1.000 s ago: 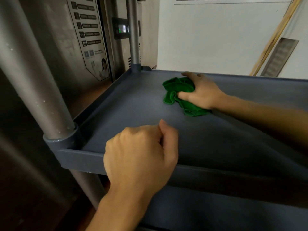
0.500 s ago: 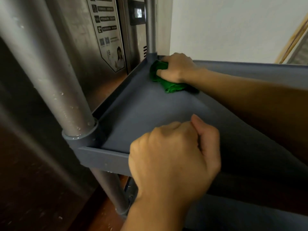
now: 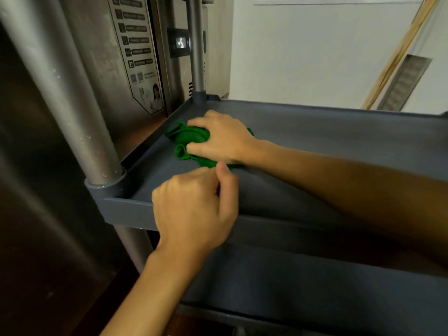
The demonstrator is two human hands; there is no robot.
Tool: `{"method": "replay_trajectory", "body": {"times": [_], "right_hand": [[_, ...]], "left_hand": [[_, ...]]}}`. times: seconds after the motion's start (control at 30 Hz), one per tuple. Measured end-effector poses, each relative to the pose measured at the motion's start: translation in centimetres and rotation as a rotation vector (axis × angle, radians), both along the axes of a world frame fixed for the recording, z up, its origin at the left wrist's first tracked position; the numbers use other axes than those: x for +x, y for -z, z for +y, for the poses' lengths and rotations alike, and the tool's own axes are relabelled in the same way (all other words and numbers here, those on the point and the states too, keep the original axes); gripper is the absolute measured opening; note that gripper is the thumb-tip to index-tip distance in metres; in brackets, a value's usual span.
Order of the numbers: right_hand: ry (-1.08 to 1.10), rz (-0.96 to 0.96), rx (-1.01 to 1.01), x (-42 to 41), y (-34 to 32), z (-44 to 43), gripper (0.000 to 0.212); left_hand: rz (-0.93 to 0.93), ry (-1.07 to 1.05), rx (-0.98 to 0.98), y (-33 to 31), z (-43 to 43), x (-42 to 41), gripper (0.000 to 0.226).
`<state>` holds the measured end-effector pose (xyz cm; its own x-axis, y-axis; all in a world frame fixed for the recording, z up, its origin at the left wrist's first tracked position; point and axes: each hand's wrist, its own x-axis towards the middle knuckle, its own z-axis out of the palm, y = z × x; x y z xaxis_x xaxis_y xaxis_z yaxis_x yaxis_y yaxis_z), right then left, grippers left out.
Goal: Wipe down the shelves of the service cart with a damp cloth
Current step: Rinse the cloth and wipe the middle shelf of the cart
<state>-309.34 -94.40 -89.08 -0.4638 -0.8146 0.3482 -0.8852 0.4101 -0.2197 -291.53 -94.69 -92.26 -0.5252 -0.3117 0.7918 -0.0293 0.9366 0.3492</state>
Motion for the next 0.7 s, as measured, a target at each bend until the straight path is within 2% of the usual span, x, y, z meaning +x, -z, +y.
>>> {"method": "replay_trajectory", "body": {"times": [0.13, 0.27, 0.47, 0.6, 0.7], "right_hand": [[0.003, -0.045, -0.004, 1.2, 0.1, 4.0, 0.062], [-0.002, -0.068, -0.009, 2.0, 0.2, 9.0, 0.059], [-0.008, -0.170, -0.018, 2.2, 0.5, 17.2, 0.075], [0.093, -0.155, -0.009, 1.6, 0.1, 21.8, 0.079], [0.187, -0.142, 0.018, 0.7, 0.0, 25.0, 0.082]], "left_hand": [[-0.074, -0.065, 0.003, 0.0, 0.3, 0.0, 0.050], [-0.071, -0.097, -0.002, 0.0, 0.4, -0.1, 0.055], [-0.146, -0.108, -0.011, -0.9, 1.2, 0.0, 0.058], [-0.258, -0.020, 0.021, -2.3, 3.7, -1.1, 0.058], [-0.261, 0.079, 0.023, -2.7, 6.5, -2.1, 0.058]]}}
